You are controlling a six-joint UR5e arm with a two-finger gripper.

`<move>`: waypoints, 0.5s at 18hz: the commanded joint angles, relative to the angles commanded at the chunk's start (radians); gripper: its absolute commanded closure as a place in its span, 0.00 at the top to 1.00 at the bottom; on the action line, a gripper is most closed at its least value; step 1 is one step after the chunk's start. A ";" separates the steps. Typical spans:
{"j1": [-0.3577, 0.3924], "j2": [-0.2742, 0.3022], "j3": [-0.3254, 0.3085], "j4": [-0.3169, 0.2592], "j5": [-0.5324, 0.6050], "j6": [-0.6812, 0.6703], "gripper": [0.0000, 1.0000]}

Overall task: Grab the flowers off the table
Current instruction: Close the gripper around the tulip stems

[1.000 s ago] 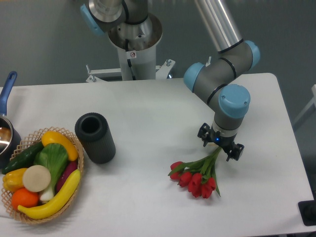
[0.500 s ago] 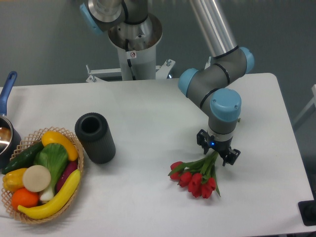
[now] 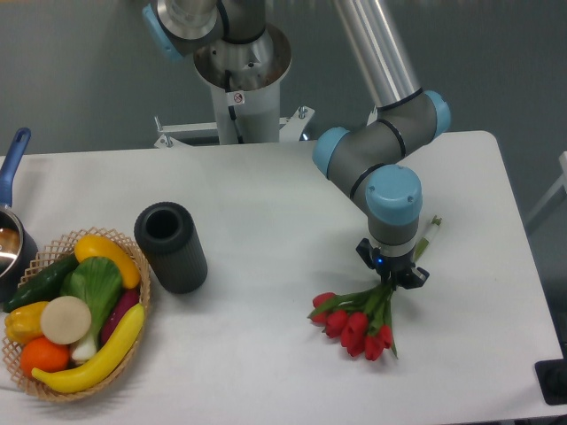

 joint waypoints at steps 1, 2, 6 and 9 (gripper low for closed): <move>0.000 0.000 0.000 0.000 -0.002 0.000 0.15; 0.000 0.002 0.000 0.000 -0.002 0.000 0.13; 0.003 0.018 0.014 -0.002 -0.006 0.000 0.10; 0.014 0.061 0.014 -0.009 -0.011 0.000 0.10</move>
